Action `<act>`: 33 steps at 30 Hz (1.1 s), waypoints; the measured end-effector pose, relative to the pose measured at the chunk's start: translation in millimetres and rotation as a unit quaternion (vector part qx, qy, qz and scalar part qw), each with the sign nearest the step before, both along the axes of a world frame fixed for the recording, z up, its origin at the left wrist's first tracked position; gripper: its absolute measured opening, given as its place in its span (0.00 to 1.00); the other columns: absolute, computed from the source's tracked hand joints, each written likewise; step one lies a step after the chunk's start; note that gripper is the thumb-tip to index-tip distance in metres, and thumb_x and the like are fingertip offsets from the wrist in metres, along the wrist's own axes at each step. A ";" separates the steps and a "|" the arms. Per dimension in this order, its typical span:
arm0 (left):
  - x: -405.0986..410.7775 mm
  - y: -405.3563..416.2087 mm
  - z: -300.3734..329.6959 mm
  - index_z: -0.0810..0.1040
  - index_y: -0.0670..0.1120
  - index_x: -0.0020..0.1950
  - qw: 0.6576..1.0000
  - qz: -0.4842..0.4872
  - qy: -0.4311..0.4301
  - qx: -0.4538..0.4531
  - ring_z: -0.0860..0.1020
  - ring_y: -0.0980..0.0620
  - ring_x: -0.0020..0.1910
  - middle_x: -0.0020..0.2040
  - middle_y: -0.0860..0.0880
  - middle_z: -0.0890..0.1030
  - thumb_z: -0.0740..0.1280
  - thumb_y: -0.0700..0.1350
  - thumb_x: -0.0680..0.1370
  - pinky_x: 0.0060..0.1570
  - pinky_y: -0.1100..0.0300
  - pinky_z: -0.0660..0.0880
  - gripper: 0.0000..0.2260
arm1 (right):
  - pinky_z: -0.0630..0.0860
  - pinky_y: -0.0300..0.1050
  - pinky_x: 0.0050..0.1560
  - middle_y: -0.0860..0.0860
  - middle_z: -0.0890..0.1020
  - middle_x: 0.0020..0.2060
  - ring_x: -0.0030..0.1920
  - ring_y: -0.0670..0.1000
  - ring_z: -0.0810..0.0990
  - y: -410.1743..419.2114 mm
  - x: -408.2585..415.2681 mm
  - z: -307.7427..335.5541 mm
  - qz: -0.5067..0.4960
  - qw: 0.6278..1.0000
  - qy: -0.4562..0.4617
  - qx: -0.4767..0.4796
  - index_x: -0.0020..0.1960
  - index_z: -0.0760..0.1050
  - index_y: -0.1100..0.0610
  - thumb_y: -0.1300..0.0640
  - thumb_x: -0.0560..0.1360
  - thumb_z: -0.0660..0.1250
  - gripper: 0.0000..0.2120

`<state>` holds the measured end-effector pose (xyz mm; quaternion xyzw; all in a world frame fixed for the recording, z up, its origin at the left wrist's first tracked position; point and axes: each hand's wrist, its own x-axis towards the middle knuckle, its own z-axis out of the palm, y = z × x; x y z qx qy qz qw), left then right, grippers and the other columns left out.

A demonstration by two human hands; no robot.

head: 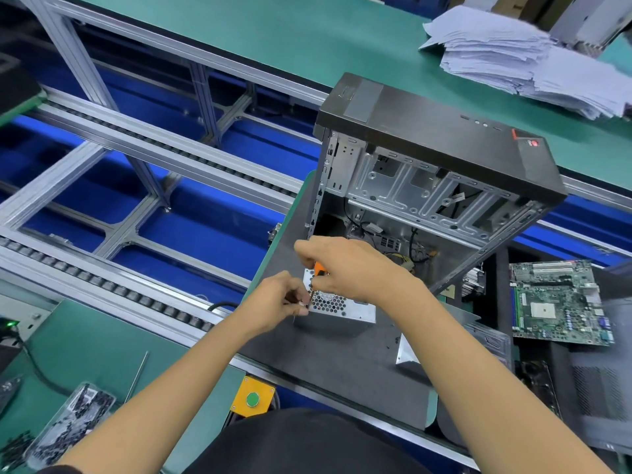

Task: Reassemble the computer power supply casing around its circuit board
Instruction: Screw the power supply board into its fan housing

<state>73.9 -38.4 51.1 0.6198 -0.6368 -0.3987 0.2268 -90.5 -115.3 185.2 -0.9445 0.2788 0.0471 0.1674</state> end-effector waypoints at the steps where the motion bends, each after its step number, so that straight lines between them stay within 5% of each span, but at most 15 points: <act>1: 1.9 1.4 0.0 0.79 0.54 0.45 1.000 0.008 0.027 0.010 0.80 0.52 0.47 0.49 0.48 0.76 0.79 0.40 0.72 0.52 0.57 0.79 0.13 | 0.61 0.45 0.31 0.45 0.73 0.40 0.38 0.50 0.73 0.5 -0.3 -0.2 0.006 1.000 -0.001 -0.014 0.45 0.64 0.48 0.55 0.70 0.64 0.09; 8: -2.5 18.2 -16.5 0.72 0.62 0.54 0.991 0.084 0.099 0.018 0.79 0.52 0.48 0.48 0.51 0.79 0.79 0.44 0.73 0.51 0.59 0.78 0.21 | 0.56 0.44 0.29 0.44 0.70 0.33 0.31 0.47 0.69 2.5 -1.3 -1.9 0.008 0.998 0.011 -0.068 0.42 0.63 0.49 0.50 0.71 0.62 0.07; 13: -7.9 20.2 -23.2 0.73 0.63 0.55 0.984 0.103 0.144 0.021 0.79 0.52 0.43 0.44 0.49 0.79 0.76 0.41 0.75 0.47 0.64 0.76 0.20 | 0.62 0.45 0.31 0.44 0.72 0.41 0.34 0.48 0.73 2.1 -6.4 -2.2 0.004 0.997 -0.001 -0.073 0.46 0.64 0.47 0.43 0.70 0.56 0.09; 16: -8.4 20.6 -25.9 0.74 0.61 0.56 0.981 0.106 0.160 0.016 0.76 0.56 0.40 0.44 0.47 0.78 0.76 0.40 0.75 0.46 0.66 0.74 0.20 | 0.61 0.43 0.30 0.44 0.69 0.45 0.33 0.45 0.70 -0.6 -7.3 -1.7 0.034 0.999 -0.010 -0.035 0.47 0.63 0.45 0.50 0.72 0.62 0.08; 19: -8.1 20.6 -26.0 0.76 0.60 0.55 0.980 0.101 0.168 0.023 0.76 0.55 0.41 0.44 0.45 0.77 0.76 0.40 0.75 0.47 0.62 0.75 0.18 | 0.60 0.41 0.30 0.43 0.72 0.42 0.37 0.48 0.72 1.1 -4.5 -2.5 0.054 0.998 -0.025 -0.014 0.46 0.62 0.44 0.50 0.73 0.61 0.07; 23: -9.0 20.1 -22.5 0.78 0.60 0.52 0.979 0.099 0.178 0.018 0.75 0.55 0.39 0.42 0.45 0.76 0.77 0.43 0.75 0.46 0.60 0.75 0.15 | 0.58 0.42 0.28 0.42 0.73 0.37 0.32 0.52 0.72 4.6 -1.9 -4.9 0.070 0.992 -0.019 -0.101 0.46 0.59 0.45 0.49 0.72 0.62 0.11; 28: -16.5 21.4 -18.0 0.78 0.63 0.42 0.985 0.124 0.123 0.004 0.79 0.54 0.44 0.42 0.52 0.82 0.76 0.49 0.76 0.46 0.62 0.75 0.11 | 0.55 0.44 0.27 0.45 0.65 0.28 0.26 0.48 0.64 7.9 3.5 -3.3 0.032 0.992 0.030 -0.118 0.43 0.59 0.50 0.52 0.71 0.62 0.10; 33: -18.9 21.4 -16.3 0.78 0.61 0.39 0.985 0.126 0.121 0.005 0.76 0.61 0.38 0.38 0.57 0.80 0.75 0.47 0.76 0.39 0.70 0.69 0.12 | 0.64 0.46 0.32 0.49 0.71 0.45 0.28 0.49 0.62 7.3 -0.3 10.4 0.153 0.974 0.024 -0.163 0.53 0.67 0.50 0.51 0.73 0.66 0.12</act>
